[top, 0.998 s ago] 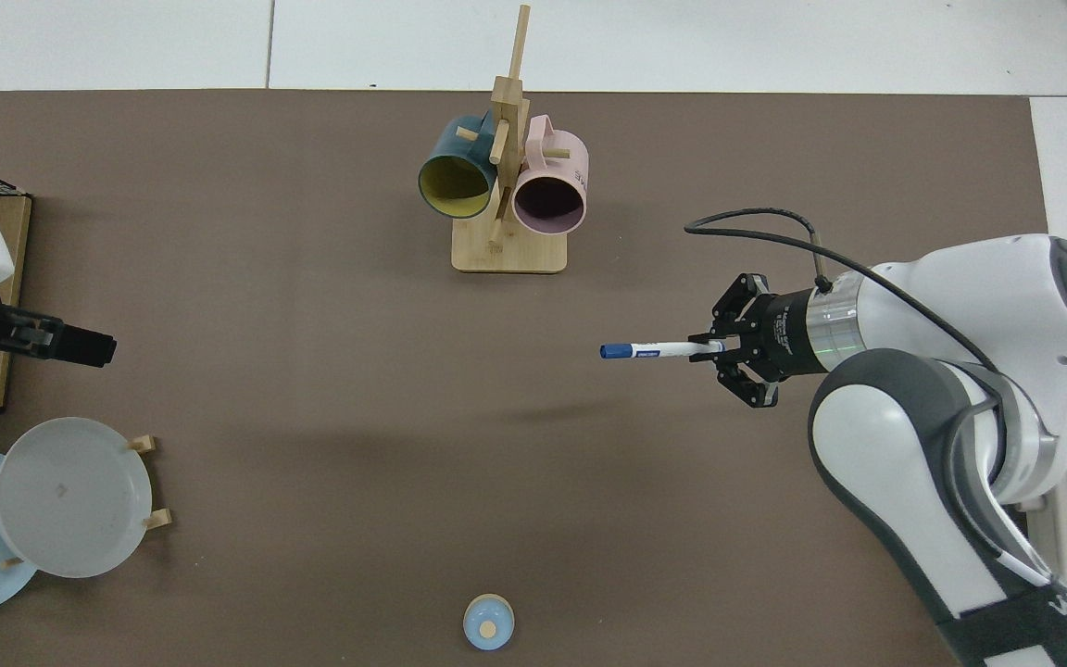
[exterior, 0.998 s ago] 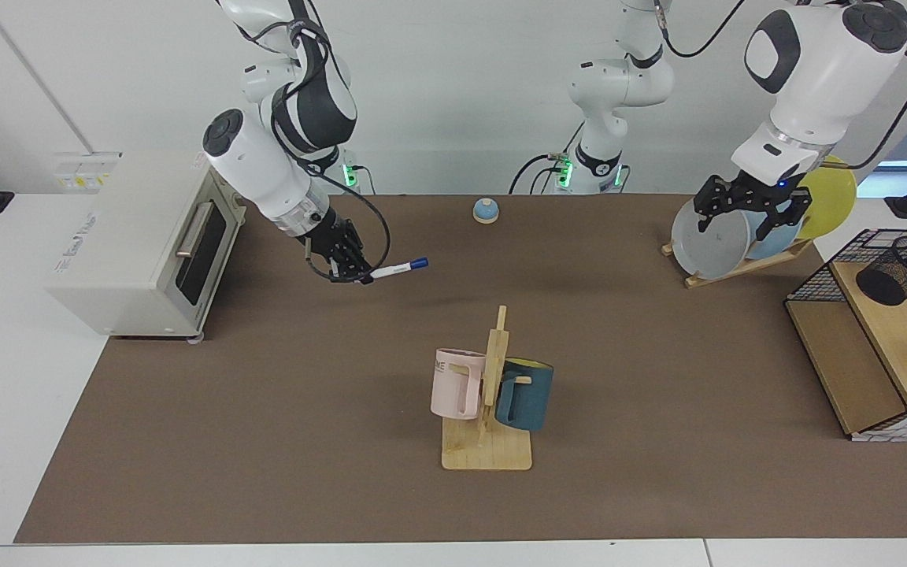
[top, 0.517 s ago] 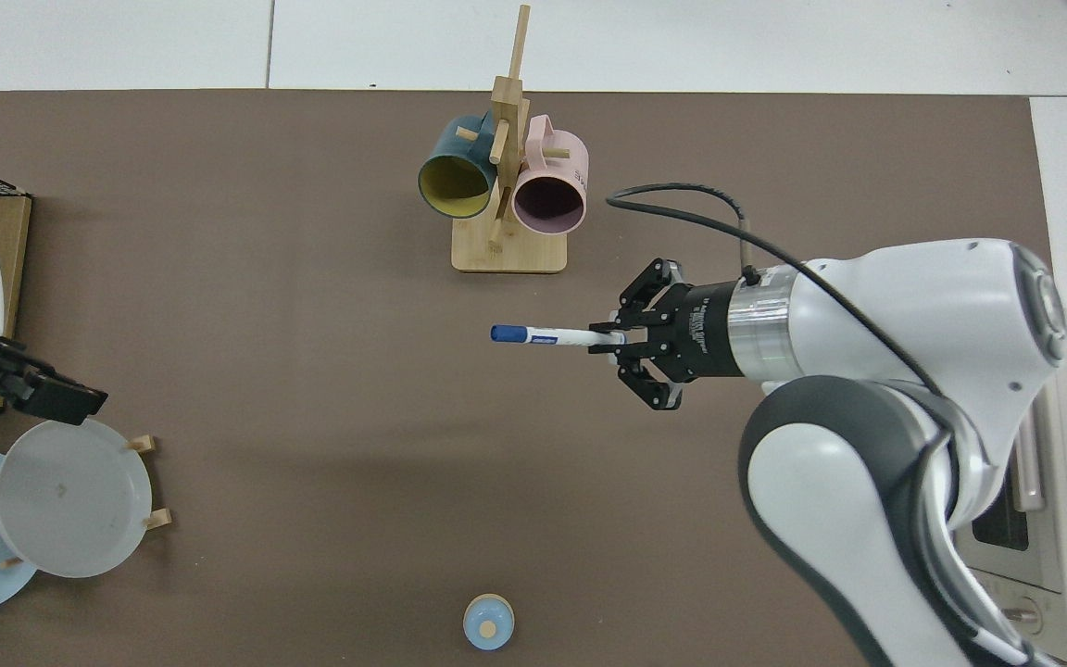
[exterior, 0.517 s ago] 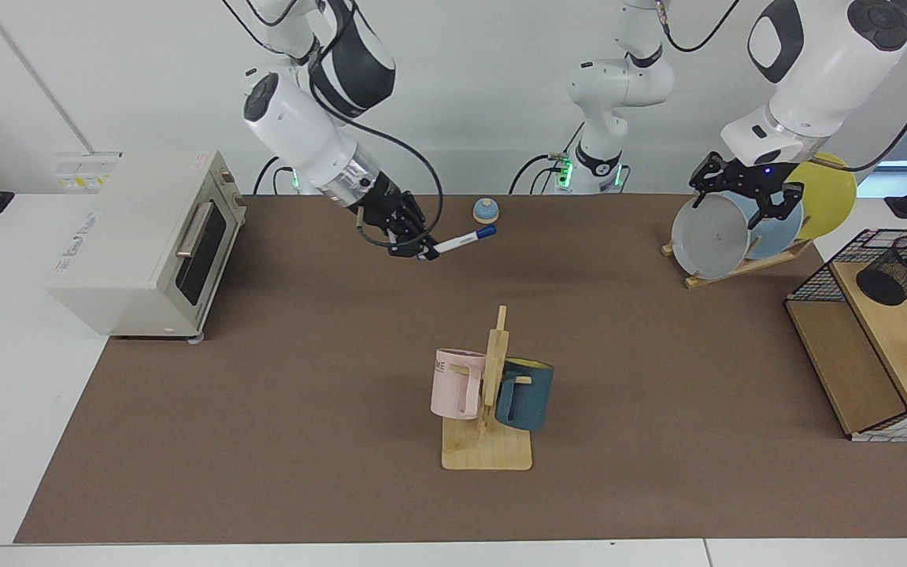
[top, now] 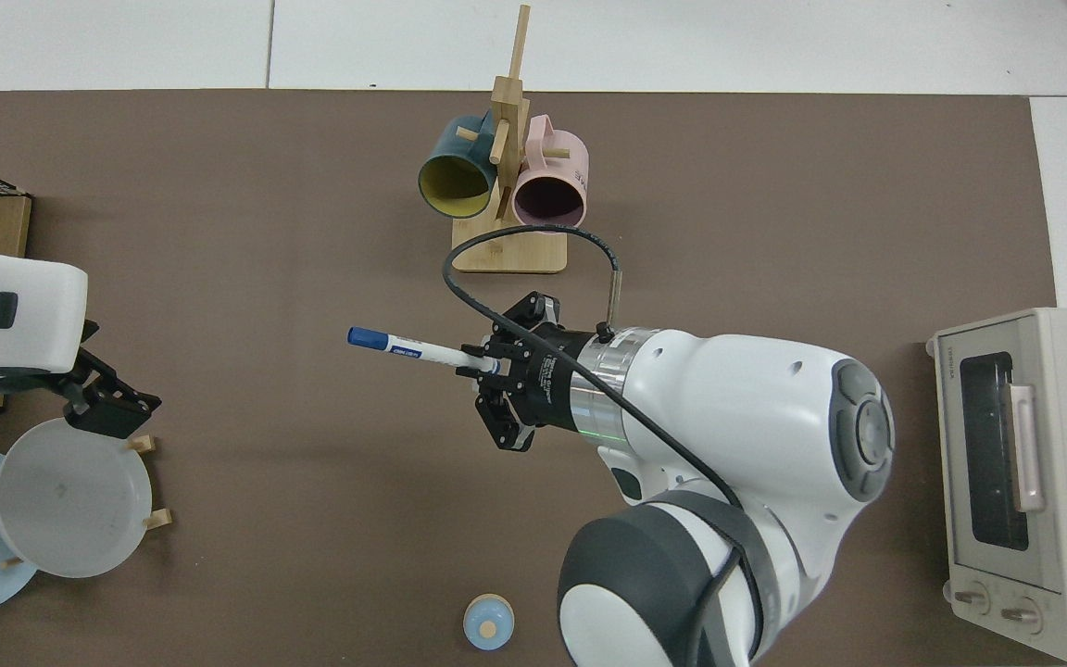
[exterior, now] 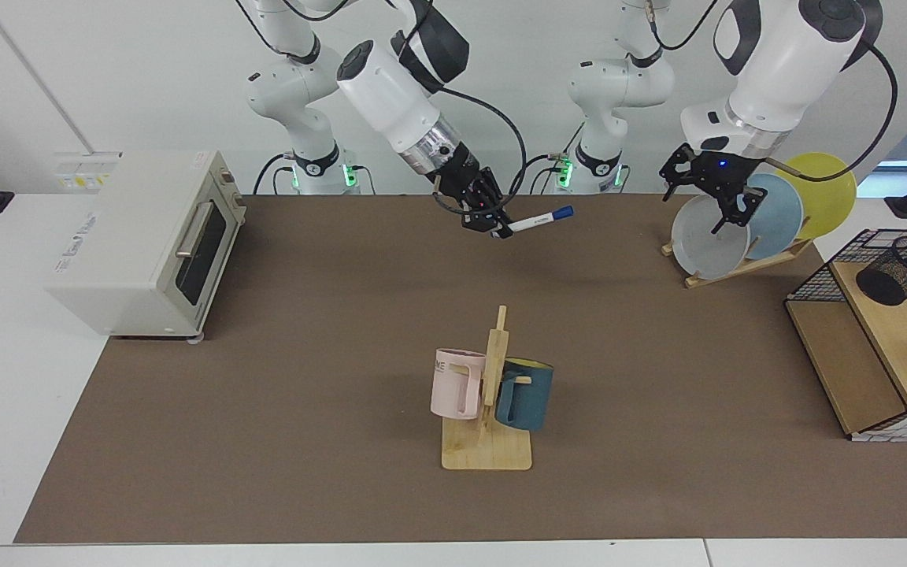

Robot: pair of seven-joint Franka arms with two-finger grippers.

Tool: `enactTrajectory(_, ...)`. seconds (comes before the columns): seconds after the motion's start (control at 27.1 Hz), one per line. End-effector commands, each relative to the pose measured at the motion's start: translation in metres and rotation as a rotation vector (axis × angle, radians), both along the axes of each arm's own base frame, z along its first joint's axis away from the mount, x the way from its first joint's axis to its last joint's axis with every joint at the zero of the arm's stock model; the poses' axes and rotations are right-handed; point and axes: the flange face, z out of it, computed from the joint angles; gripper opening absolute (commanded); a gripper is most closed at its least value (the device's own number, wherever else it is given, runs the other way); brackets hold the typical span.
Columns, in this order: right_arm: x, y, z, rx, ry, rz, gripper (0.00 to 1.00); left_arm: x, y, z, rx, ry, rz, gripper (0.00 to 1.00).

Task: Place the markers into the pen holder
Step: 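Lift the marker with the right gripper while the left gripper reaches in, then carry the marker toward the left gripper while the left gripper approaches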

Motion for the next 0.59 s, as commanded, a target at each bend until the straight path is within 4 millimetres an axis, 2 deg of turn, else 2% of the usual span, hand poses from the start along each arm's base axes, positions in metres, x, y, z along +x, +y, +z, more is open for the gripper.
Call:
enactTrajectory(0.0, -0.005, 0.015, 0.002, 0.079, 0.047, -0.123, 0.0, 0.009, -0.021, 0.015, -0.017, -0.124, -0.261, 1.0)
enactTrajectory(0.07, -0.008, 0.02, 0.002, 0.111, 0.055, -0.169, 0.0, 0.01, -0.042, 0.018, -0.003, -0.157, -0.36, 1.0)
enactTrajectory(0.15, -0.014, 0.03, 0.001, 0.122, 0.052, -0.173, 0.0, 0.009, -0.053, 0.018, 0.011, -0.163, -0.413, 1.0)
enactTrajectory(0.37, -0.028, 0.048, -0.013, 0.065, -0.003, -0.053, 0.0, 0.015, -0.061, 0.024, 0.027, -0.226, -0.61, 1.0)
enactTrajectory(0.55, -0.045, 0.056, -0.032, -0.024, -0.105, 0.207, 0.0, 0.026, -0.066, 0.027, 0.072, -0.302, -0.863, 1.0)
